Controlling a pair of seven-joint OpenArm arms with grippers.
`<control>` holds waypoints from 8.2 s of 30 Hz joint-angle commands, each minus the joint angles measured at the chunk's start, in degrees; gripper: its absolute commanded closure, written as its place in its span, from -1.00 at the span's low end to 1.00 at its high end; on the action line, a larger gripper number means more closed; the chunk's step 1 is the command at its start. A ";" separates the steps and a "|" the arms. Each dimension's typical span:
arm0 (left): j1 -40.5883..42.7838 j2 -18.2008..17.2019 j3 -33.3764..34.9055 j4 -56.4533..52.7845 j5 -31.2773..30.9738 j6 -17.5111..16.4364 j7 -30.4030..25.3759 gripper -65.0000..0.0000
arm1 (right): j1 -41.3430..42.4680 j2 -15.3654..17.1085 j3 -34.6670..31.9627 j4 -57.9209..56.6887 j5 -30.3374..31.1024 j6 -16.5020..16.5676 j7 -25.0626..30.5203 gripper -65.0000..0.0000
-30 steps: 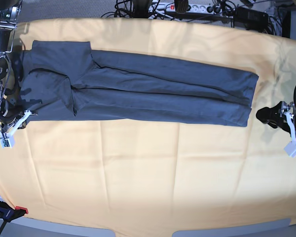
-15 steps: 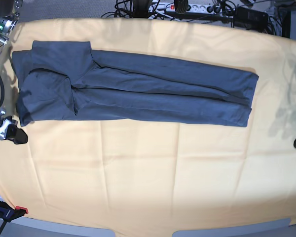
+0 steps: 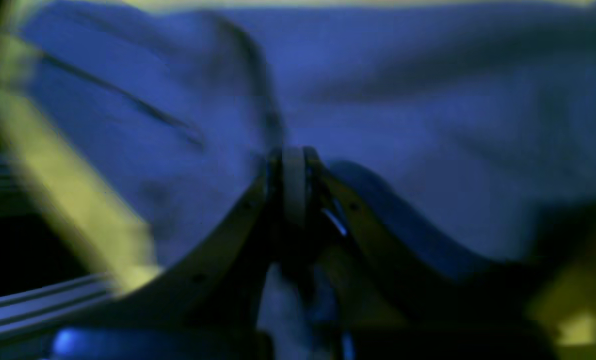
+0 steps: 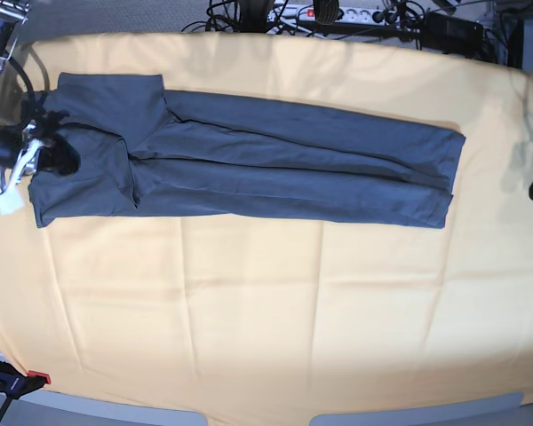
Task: Fold the T-shirt properly
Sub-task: 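Release the collar end and move the left gripper to the hem end, then grasp the hem end with the left gripper and fold it toward the collar end, then fold the bundle over again with the right gripper toward the left gripper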
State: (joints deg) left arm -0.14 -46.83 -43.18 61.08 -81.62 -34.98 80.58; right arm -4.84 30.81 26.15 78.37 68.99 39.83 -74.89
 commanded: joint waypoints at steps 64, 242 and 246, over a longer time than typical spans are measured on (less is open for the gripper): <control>-10.51 5.62 9.81 1.99 -3.38 0.20 -0.58 1.00 | 12.37 0.44 2.95 0.74 16.01 0.17 -5.11 0.56; 0.52 16.55 2.29 27.04 9.86 -0.46 -4.28 1.00 | 11.34 6.05 -1.27 7.02 16.01 0.17 -5.11 1.00; 1.75 16.74 2.38 27.04 8.07 -1.44 -4.24 1.00 | 11.32 0.26 -1.44 12.74 16.01 -1.05 -5.11 1.00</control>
State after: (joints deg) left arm 2.22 -28.71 -40.51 87.33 -72.07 -36.25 77.14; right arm 5.21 29.61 24.45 90.08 82.63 38.72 -81.54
